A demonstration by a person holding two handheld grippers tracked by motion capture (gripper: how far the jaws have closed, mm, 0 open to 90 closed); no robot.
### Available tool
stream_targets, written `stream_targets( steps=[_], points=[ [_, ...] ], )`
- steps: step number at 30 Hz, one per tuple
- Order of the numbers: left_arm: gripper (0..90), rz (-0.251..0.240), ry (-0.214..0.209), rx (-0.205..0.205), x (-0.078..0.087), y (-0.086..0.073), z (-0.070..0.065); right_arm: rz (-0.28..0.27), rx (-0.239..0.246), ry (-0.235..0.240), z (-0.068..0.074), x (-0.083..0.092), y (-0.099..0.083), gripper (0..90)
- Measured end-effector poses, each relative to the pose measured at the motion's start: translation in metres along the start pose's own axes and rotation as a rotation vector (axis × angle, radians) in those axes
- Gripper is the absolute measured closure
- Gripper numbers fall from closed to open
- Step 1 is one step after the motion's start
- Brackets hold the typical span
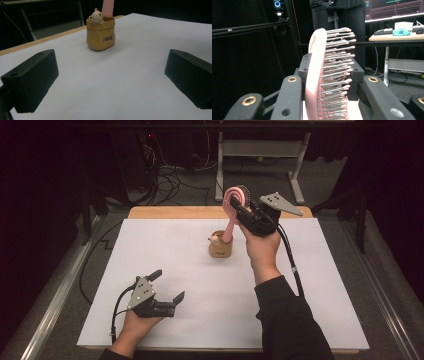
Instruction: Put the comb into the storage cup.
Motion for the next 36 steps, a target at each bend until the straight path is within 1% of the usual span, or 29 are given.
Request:
stream_targets(
  steps=[6,18,22,26,36],
  points=[
    [0.0,0.001,-0.002,0.001,-0.001,-0.001,0.0,0.003,0.006,0.002,0.002,-0.007,-0.001,66.6],
    [0.0,0.003,0.0,-0.003,-0.002,-0.001,0.0,0.008,-0.009,0.001,0.004,-0.018,-0.005,66.6],
    [0.0,0.003,0.001,-0.004,-0.002,-0.001,0.0,0.013,-0.018,0.002,0.004,-0.02,-0.006,66.6],
    [0.0,-0.001,0.001,-0.002,-0.002,-0.001,0.0,0.016,-0.014,0.0,0.005,-0.021,-0.008,66.6],
    [0.0,0.002,0.0,-0.001,-0.002,-0.002,0.0,0.029,-0.027,-0.002,0.003,-0.026,-0.013,66.6]
  ],
)
Point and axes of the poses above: each handheld gripper's, and its own axes: x roughly backward along the jaws, y roughly out of its top, z roughly to its left, the point moved 8 cm from there along -x, roughly forward along the jaws, and after that the axes turned 13 degrees about -y, right-handed, at the moved point
